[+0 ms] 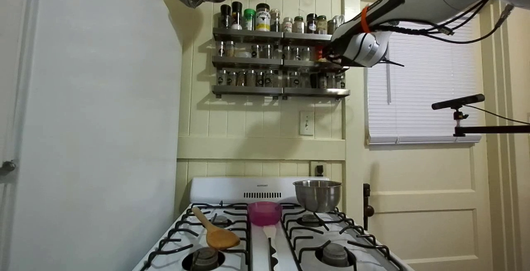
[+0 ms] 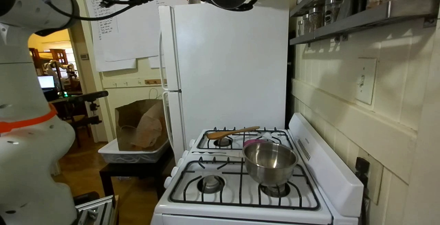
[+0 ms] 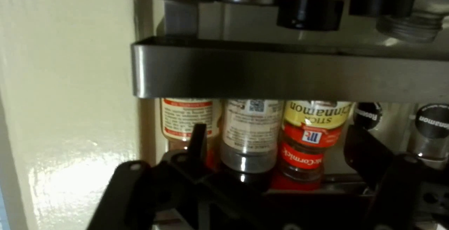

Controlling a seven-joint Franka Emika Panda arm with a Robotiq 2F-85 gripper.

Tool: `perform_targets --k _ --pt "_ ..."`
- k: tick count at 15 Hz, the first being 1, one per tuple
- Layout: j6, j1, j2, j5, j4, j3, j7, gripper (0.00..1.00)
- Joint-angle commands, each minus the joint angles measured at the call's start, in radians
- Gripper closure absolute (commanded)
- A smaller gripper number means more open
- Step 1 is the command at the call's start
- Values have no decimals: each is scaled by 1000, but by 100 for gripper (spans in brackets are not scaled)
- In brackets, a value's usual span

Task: Remove the left orange bottle from the shelf

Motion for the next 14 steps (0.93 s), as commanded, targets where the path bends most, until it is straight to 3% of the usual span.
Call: perform_targets --k 1,14 --pt "-117 -25 -29 -145 -5 -10 134 0" --pt "-540 -101 -97 -621 128 161 637 0"
